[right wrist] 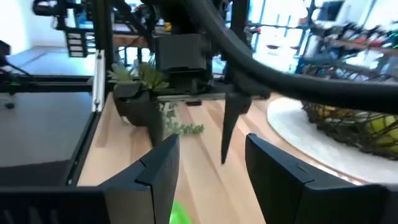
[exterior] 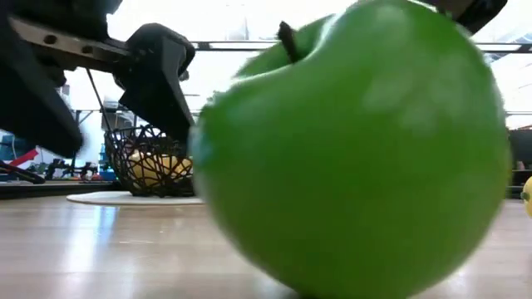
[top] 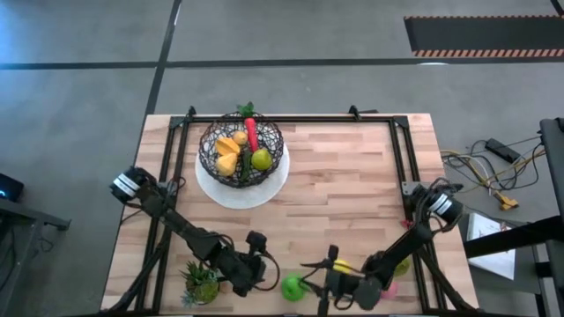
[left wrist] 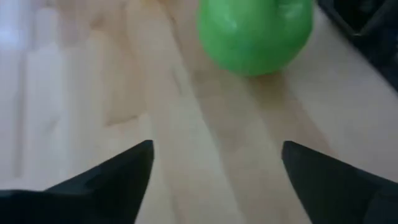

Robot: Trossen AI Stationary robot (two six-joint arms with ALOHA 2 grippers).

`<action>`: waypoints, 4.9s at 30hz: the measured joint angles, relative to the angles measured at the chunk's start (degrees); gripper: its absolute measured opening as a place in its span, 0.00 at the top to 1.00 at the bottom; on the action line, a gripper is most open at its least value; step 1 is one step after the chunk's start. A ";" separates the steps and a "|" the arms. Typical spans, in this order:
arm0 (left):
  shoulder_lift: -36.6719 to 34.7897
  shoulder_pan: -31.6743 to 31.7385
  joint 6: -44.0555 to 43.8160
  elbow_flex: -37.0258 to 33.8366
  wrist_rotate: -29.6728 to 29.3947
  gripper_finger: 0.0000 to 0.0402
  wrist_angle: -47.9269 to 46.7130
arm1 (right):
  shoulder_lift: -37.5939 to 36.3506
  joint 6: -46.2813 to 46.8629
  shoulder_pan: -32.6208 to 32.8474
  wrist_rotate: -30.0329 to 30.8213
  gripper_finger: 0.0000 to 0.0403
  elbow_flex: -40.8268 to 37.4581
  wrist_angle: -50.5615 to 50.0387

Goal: Build produce basket
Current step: Put the green apple into the wire basket

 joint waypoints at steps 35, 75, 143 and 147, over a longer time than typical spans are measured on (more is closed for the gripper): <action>12.79 3.27 10.66 2.73 5.85 0.04 30.55 | -6.00 45.52 10.79 6.69 0.67 -0.83 -23.33; 8.12 1.18 7.16 0.79 2.24 0.04 27.17 | -2.94 57.57 -4.34 -26.40 0.98 20.39 -75.57; 15.92 4.62 0.57 -0.74 -3.08 0.04 36.98 | 9.32 41.27 -4.42 -30.85 0.98 26.95 -69.25; 14.32 4.63 0.02 -2.83 -3.76 0.04 37.05 | 8.05 42.62 -2.76 -35.32 0.98 27.43 -69.20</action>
